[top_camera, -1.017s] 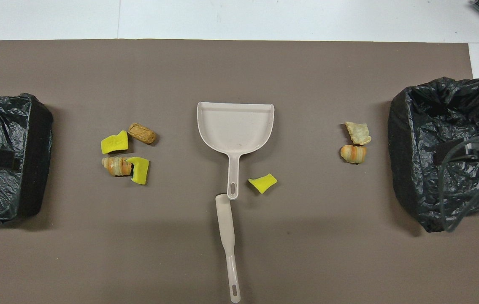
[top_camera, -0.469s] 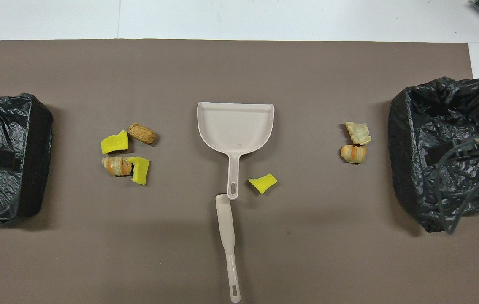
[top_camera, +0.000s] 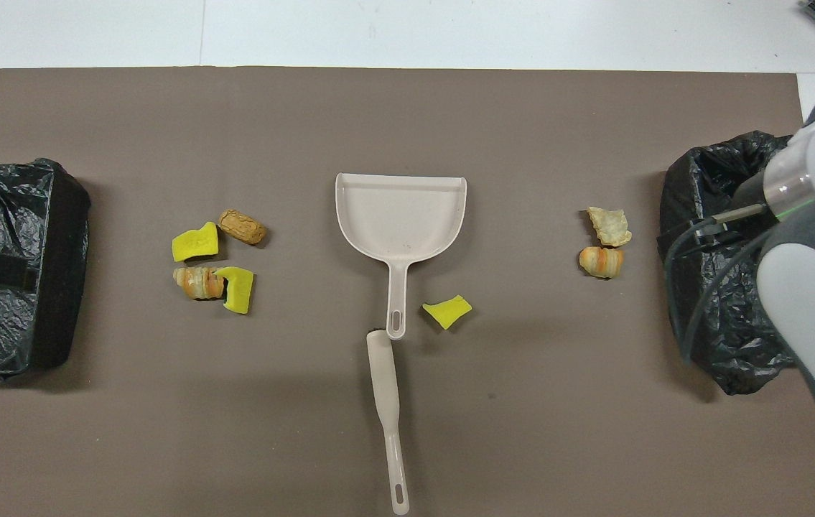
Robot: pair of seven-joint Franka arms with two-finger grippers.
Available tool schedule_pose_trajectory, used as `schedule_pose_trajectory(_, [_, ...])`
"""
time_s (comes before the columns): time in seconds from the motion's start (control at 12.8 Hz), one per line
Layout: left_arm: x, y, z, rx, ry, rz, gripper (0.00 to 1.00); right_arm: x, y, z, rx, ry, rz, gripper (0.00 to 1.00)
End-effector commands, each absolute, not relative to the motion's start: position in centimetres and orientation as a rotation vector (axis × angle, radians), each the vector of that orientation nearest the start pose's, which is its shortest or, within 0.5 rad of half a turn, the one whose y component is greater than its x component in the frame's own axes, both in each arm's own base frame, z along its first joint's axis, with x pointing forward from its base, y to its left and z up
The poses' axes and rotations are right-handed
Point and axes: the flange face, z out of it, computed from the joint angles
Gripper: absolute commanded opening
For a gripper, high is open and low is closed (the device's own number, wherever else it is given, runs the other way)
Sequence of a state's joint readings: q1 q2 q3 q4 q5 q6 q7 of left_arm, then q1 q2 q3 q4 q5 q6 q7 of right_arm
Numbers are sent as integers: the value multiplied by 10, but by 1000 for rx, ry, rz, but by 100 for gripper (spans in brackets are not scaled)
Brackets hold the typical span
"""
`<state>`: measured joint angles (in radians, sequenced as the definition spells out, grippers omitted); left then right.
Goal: Sweep and dump trash in bin
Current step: 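Reach the right gripper to the beige dustpan and grasp its rim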
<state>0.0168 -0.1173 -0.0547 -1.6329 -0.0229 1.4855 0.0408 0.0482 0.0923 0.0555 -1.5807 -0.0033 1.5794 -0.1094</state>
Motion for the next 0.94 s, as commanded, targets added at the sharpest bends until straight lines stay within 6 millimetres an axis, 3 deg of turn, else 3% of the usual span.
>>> schedule_pose_trajectory(0.0, [496,-27,650,-3162,123,54,100,598,88,547,-3107,-417,137,100])
schedule_pose_trajectory(0.31, [493,-27,648,-3160,123,59,100,613,162,512,-3099,-435,94,100])
schedule_pose_trajectory(0.47, [490,-27,645,-3159,125,66,100,617,195,496,-3091,-347,50,100])
schedule_pose_trajectory(0.63, [489,-28,644,-3160,125,66,100,614,242,469,-3063,-331,68,100])
schedule_pose_trajectory(0.78, [489,-27,644,-3158,125,66,100,614,274,446,-3060,-138,87,100])
schedule_pose_trajectory(0.86, [489,-27,644,-3158,125,66,100,609,299,437,-3063,-96,96,100])
